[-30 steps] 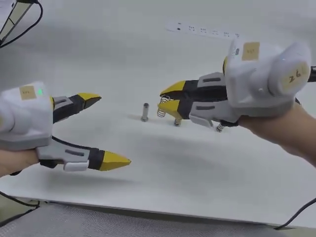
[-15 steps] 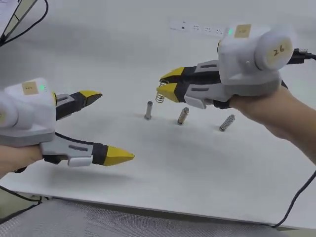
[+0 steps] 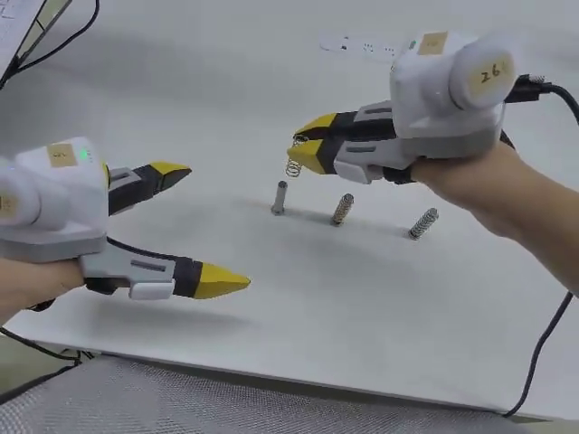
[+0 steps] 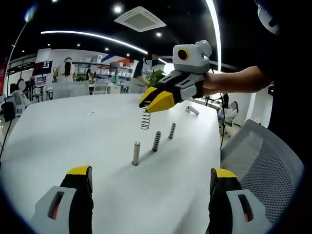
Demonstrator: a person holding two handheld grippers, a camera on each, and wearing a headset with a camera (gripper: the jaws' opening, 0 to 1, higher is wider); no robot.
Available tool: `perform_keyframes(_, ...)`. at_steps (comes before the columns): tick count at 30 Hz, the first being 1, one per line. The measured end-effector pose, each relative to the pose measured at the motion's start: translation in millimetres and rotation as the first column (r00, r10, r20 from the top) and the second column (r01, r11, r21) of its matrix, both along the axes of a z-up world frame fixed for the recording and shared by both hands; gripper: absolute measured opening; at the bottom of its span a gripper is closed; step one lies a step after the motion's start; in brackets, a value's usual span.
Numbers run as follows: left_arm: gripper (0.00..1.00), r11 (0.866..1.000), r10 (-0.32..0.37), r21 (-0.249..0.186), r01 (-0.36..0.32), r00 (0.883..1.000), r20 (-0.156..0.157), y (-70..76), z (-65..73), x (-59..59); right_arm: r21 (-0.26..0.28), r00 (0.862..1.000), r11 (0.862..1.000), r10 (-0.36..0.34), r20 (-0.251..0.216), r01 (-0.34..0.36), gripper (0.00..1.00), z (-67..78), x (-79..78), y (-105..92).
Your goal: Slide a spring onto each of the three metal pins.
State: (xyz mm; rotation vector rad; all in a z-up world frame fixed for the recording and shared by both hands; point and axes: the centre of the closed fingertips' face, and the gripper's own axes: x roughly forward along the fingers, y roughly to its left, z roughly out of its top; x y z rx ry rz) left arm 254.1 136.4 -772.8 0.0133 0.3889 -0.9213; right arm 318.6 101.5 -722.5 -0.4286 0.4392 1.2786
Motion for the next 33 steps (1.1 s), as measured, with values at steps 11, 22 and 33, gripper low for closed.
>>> perform_keyframes(11,0.98,1.000,0.003,-0.003,-0.003,1.000,-0.006,-0.9,-1.4,-1.6,-0.024,1.000,1.000,-0.008,-0.012,0.008,0.07,-11.1,3.8,4.7)
perform_keyframes(22,0.98,1.000,0.011,-0.010,-0.011,1.000,-0.007,0.5,-1.6,-1.0,-0.040,1.000,0.999,-0.018,-0.022,0.017,0.07,-18.9,6.5,5.7)
perform_keyframes(33,0.98,1.000,0.014,-0.012,-0.014,1.000,-0.013,0.8,-2.8,-0.3,-0.044,0.999,0.999,-0.021,-0.037,0.019,0.07,-26.7,7.4,6.4)
